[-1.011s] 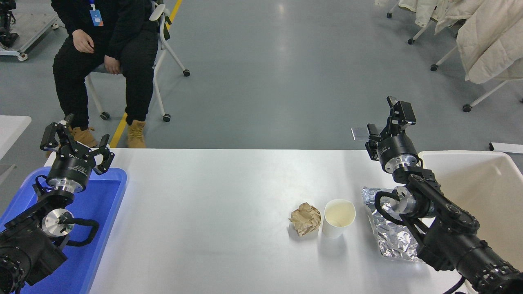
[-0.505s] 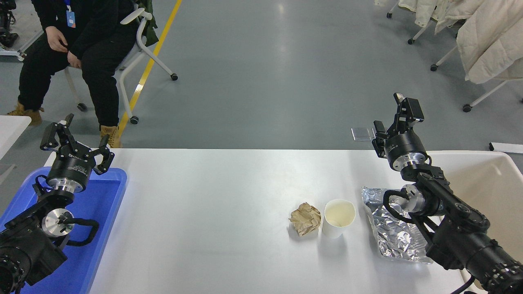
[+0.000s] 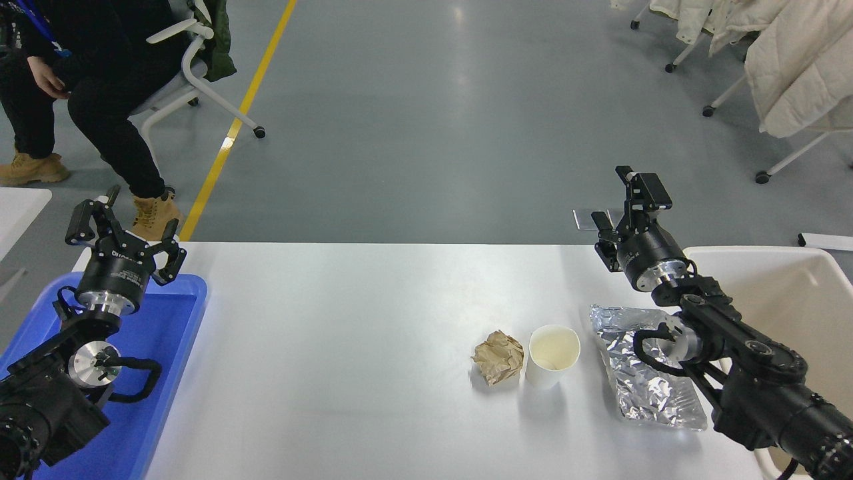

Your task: Clean the table surface

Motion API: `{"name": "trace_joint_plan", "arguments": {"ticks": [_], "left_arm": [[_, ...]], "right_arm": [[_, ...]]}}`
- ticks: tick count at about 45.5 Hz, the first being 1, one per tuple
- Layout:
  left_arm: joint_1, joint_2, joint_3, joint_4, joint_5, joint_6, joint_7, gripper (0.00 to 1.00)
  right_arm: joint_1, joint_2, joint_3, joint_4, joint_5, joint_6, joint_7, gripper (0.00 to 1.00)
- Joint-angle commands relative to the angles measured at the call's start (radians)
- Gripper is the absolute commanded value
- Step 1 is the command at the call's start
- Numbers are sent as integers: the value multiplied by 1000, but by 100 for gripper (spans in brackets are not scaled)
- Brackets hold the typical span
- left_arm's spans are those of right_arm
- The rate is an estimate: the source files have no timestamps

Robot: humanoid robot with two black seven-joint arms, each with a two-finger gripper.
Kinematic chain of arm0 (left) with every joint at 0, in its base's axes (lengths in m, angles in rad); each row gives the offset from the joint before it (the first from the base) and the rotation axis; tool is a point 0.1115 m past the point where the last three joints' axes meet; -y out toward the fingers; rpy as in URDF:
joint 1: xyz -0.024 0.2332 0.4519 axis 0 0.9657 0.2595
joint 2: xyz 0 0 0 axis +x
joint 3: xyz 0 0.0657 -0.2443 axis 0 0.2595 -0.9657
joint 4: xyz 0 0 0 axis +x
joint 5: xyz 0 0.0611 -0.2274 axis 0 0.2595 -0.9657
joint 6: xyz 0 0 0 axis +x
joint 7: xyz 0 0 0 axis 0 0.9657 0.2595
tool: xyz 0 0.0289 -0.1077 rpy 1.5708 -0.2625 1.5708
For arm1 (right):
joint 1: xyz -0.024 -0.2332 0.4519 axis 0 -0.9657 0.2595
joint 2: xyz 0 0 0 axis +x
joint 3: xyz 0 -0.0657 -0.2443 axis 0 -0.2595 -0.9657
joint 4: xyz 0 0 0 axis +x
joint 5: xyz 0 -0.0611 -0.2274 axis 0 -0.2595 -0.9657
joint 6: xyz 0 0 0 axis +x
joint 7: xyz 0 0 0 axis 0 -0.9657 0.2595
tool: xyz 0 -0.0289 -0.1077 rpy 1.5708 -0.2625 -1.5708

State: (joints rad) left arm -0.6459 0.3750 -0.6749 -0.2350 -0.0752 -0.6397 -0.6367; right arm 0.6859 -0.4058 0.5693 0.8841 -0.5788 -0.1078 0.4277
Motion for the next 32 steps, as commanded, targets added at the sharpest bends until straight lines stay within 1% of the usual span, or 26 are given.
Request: {"name": "trace_joint_plan", "arguments": {"ticks": [1,9,17,24,32], "left_arm": [[0,-1,0,0,0,0,0,100],[0,1,0,0,0,0,0,100],[0,1,0,0,0,0,0,100],[0,1,0,0,0,0,0,100],[0,1,0,0,0,0,0,100]], "right_arm": [[105,-201,-336,168,-39,5,-7,100],[214,-323,-557,308,-148,11,-17,100],[294,-379,-735,346,-200,19,-18,100],[316,-415,-828,380,-254,48,-18,100],[319,-426,-913,409,-302,48,-27,100]]}}
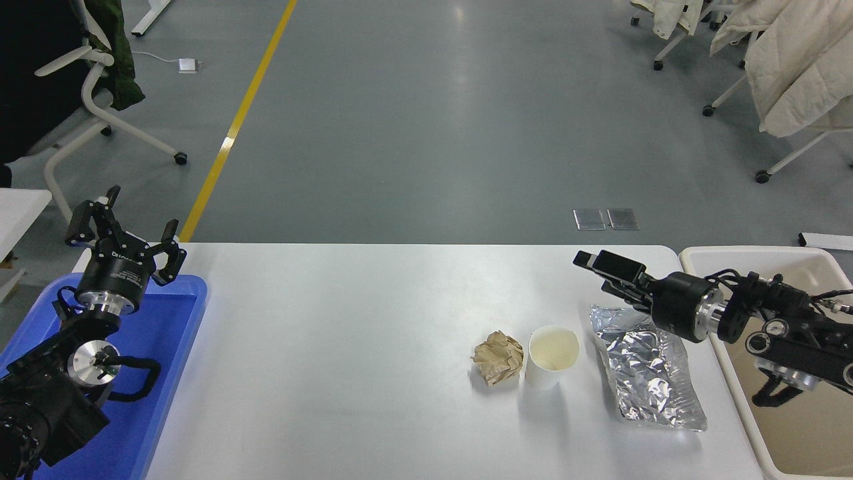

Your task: Clean the table surface

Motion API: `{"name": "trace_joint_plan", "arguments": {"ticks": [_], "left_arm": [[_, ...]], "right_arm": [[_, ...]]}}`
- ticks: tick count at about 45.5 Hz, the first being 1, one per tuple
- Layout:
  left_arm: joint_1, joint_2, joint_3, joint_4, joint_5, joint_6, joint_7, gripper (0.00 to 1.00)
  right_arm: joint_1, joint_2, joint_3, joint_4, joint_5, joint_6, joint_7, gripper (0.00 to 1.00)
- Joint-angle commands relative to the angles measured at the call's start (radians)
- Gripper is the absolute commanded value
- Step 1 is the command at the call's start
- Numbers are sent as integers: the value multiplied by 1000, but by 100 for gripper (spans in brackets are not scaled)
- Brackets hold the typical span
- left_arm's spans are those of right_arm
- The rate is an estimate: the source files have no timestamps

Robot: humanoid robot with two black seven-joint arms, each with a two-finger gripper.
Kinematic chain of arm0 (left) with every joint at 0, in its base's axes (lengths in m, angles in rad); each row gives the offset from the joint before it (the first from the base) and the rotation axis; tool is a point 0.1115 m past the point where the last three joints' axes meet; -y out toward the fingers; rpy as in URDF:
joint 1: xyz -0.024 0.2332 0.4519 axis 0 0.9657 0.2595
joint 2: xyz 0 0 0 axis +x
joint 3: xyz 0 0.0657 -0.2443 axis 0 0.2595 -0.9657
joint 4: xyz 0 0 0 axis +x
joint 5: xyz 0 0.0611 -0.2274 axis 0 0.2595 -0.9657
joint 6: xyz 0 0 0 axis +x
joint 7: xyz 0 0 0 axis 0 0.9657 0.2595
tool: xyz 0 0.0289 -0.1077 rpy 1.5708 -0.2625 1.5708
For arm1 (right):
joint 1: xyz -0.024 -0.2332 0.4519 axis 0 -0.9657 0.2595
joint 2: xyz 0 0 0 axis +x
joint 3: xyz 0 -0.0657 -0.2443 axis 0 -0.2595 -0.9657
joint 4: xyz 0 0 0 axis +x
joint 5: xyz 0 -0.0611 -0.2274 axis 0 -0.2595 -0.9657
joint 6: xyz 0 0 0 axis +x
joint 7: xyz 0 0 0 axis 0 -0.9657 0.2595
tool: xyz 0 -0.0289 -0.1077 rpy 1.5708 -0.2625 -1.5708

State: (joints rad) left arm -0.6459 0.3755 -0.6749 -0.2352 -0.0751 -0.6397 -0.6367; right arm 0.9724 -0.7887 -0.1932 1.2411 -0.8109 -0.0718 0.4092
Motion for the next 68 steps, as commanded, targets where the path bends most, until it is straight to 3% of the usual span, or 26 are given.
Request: {"name": "trace_joint_plan", "arguments": {"ticks": [1,28,68], "left_arm": [[0,0,0,1,0,0,0,100],[0,0,0,-1,0,0,0,100],[0,0,0,1,0,0,0,100]], "right_arm": [[32,-43,-157,54,-73,12,-10,100],[46,55,-157,69,-59,13,-153,100],[55,207,-172,-54,-59,13,-242,99]]}}
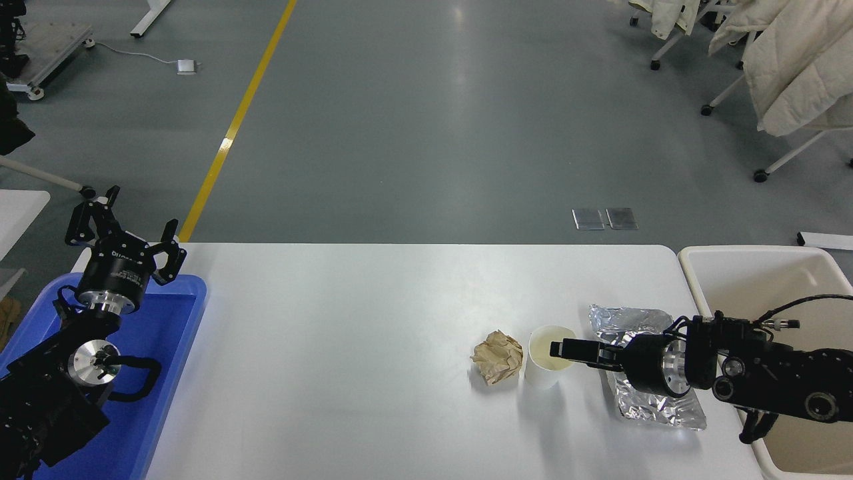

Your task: Clean the table surface

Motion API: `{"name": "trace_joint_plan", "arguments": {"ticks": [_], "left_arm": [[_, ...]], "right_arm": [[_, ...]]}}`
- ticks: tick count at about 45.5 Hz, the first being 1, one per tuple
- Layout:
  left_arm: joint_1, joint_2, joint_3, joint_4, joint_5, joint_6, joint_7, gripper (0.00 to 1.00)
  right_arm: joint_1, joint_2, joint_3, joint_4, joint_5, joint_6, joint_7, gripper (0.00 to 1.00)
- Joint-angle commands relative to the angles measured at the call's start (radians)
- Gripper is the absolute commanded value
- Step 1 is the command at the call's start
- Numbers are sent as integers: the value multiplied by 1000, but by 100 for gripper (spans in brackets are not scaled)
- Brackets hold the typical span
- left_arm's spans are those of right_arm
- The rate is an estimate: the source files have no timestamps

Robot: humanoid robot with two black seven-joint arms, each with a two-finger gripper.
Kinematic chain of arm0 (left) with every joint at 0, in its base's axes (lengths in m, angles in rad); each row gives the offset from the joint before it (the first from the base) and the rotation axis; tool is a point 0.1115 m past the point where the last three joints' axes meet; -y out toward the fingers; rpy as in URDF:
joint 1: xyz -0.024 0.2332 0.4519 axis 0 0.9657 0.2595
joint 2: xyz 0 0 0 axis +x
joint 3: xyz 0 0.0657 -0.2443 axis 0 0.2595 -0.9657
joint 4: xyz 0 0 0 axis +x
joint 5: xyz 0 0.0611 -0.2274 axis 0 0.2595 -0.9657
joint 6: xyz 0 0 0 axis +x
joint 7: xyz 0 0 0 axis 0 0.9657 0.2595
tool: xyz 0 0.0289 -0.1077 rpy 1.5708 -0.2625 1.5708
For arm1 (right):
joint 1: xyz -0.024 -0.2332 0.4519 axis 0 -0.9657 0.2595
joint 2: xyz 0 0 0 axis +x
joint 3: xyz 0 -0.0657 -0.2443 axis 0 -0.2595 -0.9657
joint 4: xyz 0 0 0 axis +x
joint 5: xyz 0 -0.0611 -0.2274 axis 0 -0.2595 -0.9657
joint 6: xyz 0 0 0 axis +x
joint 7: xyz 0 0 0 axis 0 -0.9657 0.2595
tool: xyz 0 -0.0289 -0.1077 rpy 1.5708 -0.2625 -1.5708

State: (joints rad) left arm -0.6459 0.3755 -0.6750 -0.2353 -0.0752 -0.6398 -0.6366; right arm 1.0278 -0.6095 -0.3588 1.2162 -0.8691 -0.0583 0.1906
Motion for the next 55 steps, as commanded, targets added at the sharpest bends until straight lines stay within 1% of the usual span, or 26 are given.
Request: {"name": "trace_joint_plan", "arguments": {"ticks": [1,4,12,16,20,22,25,29,31,32,33,55], "left_arm": [[0,0,0,-1,0,0,0,100],[0,0,0,-1,0,-1,0,100],[0,0,0,1,0,0,0,100],[0,0,0,1,0,0,0,100],[0,0,0,1,0,0,0,100],[0,0,0,1,0,0,0,100],[0,0,0,-1,0,0,0,100],[0,0,0,-1,0,0,0,100],[0,0,0,-1,0,0,0,100],[0,0,0,-1,0,-1,0,100],[0,0,0,1,0,0,-1,100],[0,0,0,1,0,0,0,100]], "right_arm": [[0,30,-6,-37,-2,0,-29,98],[0,43,-8,-52,-4,0,-42,96],[0,62,-9,-60,-19,14,-45,84],[2,65,-11,-61,-21,15,-45,82],[2,74,-35,-64,-22,17,-45,73],[9,77,-49,-72,-22,17,-45,63],[20,88,-68,-84,-22,17,-45,46],[29,106,-80,-103,-24,18,-45,28],[35,108,-88,-104,-30,21,-45,16],[37,109,-92,-104,-34,21,-45,7],[38,109,-95,-106,-39,23,-45,0],[61,88,-109,-96,-39,46,-43,0]]}}
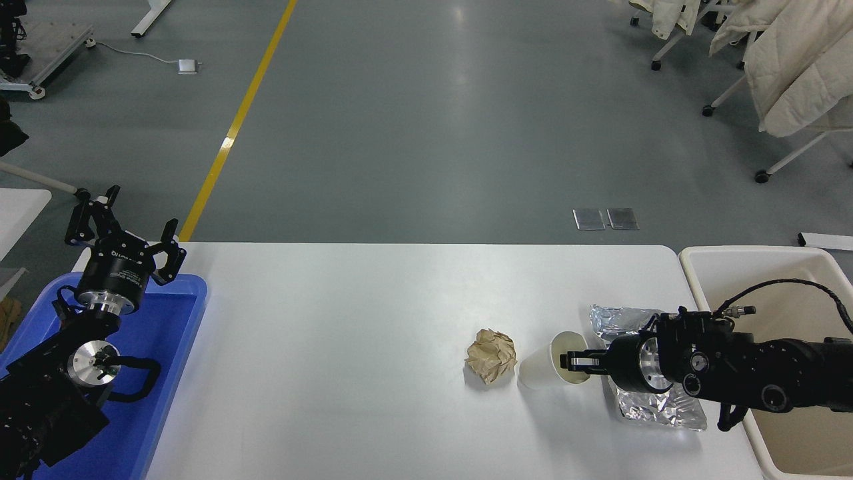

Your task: Clean the table surface

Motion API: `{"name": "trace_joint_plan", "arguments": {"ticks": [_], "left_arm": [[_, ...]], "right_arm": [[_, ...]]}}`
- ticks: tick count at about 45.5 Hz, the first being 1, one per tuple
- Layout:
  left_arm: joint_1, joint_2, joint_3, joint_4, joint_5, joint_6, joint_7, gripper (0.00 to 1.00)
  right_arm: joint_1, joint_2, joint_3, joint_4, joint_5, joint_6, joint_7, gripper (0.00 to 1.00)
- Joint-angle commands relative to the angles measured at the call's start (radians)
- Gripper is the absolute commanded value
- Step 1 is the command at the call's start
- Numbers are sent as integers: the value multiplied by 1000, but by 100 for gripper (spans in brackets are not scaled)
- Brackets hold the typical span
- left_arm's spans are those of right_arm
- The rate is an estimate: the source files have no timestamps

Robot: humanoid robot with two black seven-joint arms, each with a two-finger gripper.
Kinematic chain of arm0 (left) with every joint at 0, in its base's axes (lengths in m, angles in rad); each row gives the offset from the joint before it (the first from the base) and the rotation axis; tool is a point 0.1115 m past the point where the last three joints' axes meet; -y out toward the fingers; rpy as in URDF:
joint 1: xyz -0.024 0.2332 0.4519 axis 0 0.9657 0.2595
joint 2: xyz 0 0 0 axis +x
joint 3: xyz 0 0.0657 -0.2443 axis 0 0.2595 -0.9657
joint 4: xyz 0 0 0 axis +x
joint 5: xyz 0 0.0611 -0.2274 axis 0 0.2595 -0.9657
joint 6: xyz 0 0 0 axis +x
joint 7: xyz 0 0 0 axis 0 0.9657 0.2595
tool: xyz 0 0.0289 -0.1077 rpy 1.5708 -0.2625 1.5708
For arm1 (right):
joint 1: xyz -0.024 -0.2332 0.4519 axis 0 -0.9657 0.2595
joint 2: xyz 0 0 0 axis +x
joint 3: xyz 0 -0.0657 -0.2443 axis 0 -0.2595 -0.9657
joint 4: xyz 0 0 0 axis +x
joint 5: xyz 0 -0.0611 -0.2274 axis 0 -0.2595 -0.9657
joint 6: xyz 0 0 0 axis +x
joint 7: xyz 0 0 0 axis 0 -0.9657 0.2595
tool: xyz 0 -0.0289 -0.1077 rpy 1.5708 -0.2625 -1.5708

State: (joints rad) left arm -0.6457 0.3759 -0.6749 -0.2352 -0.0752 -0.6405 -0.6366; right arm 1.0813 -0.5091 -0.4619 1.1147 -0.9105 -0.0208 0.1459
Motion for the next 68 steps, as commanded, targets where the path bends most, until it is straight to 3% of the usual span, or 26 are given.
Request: {"name": "trace_joint_plan", "arguments": {"ticks": [1,11,28,35,53,63,68], "left_arm": [[0,0,0,-1,0,1,0,100],[0,0,0,0,0,1,0,100],[0,0,0,-1,0,1,0,100],[0,0,0,0,0,1,0,100],[0,0,0,0,0,-1,0,100],[0,0,0,-1,0,1,-1,100],[0,0,0,0,0,-1,0,100]], "right_arm": [[9,-16,-4,7,2,9,1,0],[17,-68,-3,37,1,13,1,0],[230,-371,-32,359,-4,110,1,0],[374,-488,-64,409,-5,237,1,0],[721,-764,-38,412,-113,723,7,0],[792,-850,37,410,-151,878,6,0],[796,-861,55,406,-174,893,6,0]]}}
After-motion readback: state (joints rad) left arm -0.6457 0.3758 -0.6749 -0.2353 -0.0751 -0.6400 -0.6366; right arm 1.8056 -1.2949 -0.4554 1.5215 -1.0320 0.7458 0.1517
